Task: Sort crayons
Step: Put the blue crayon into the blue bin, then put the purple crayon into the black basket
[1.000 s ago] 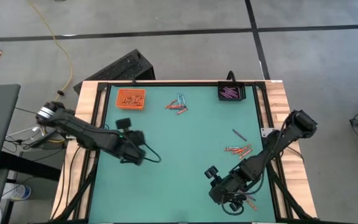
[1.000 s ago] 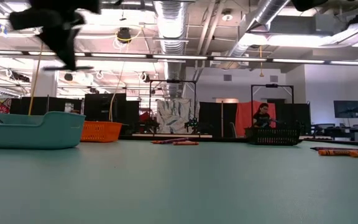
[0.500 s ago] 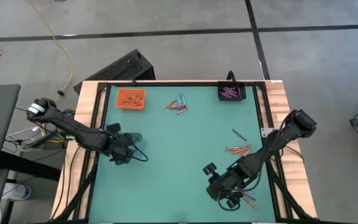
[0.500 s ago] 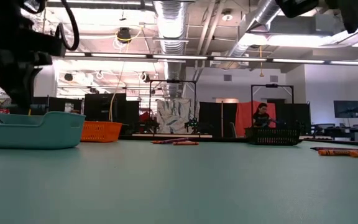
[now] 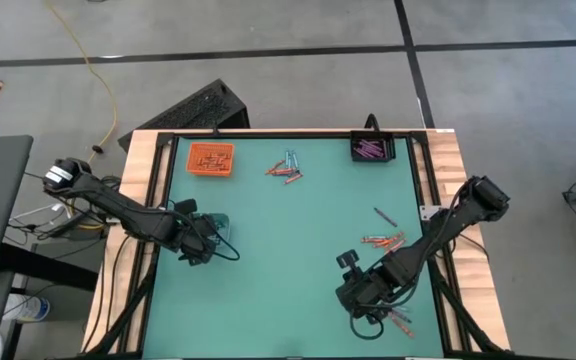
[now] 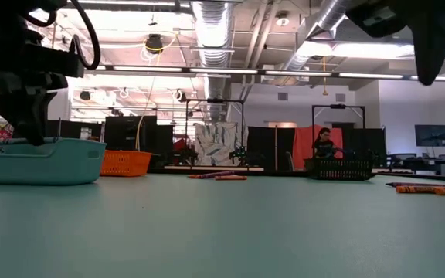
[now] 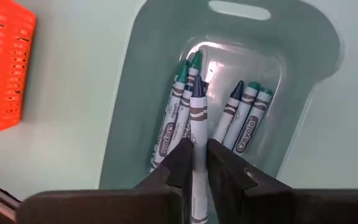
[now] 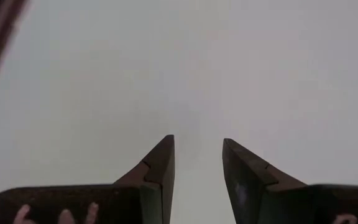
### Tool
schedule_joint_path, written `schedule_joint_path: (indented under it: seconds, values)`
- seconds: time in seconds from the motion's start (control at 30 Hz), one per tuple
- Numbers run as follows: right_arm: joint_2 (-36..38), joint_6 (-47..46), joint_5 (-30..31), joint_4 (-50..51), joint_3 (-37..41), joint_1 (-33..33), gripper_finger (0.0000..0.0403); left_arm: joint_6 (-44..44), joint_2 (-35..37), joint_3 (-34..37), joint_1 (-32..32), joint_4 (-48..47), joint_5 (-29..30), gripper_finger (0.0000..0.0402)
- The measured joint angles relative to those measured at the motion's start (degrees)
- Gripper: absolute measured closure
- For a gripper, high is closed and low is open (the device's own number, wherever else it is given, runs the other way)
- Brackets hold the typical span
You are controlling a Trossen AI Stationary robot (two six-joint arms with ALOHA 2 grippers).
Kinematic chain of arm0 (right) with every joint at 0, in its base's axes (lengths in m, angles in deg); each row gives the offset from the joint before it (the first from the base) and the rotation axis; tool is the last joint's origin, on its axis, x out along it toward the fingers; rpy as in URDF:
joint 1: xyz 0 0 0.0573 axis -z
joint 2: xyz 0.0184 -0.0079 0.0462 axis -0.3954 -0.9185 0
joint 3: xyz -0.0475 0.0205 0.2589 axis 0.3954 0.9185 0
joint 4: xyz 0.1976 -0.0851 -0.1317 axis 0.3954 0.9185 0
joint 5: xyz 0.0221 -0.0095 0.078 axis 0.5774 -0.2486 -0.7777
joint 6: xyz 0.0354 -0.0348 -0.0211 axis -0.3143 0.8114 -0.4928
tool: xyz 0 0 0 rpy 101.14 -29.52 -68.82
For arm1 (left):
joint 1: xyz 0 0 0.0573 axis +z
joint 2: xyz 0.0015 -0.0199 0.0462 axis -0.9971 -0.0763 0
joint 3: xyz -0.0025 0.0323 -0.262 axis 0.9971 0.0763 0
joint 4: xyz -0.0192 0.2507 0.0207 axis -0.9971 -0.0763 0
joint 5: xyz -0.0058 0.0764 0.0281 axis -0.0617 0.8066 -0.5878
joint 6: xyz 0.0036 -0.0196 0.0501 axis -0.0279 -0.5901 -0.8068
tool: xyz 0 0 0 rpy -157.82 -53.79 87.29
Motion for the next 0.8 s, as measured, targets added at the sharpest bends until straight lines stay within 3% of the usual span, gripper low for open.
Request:
schedule_joint_path:
  seconds: [0.33,0.6,0.8]
  values:
    - [0.0,-2.9,0.6,3.2,0.0,0.2,0.0275,1.8,0.0,0.0,0.0,0.4,-0.9,0.031]
    - [0.0,-5.0,1.0,8.6,0.0,0.2,0.0275,5.4,0.0,-3.4,-0.5,0.5,-2.9,0.0303]
    - [0.5,-7.8,1.9,12.0,5.5,0.6,0.0275,3.7,0.0,-8.4,-4.5,8.6,2.9,0.0302]
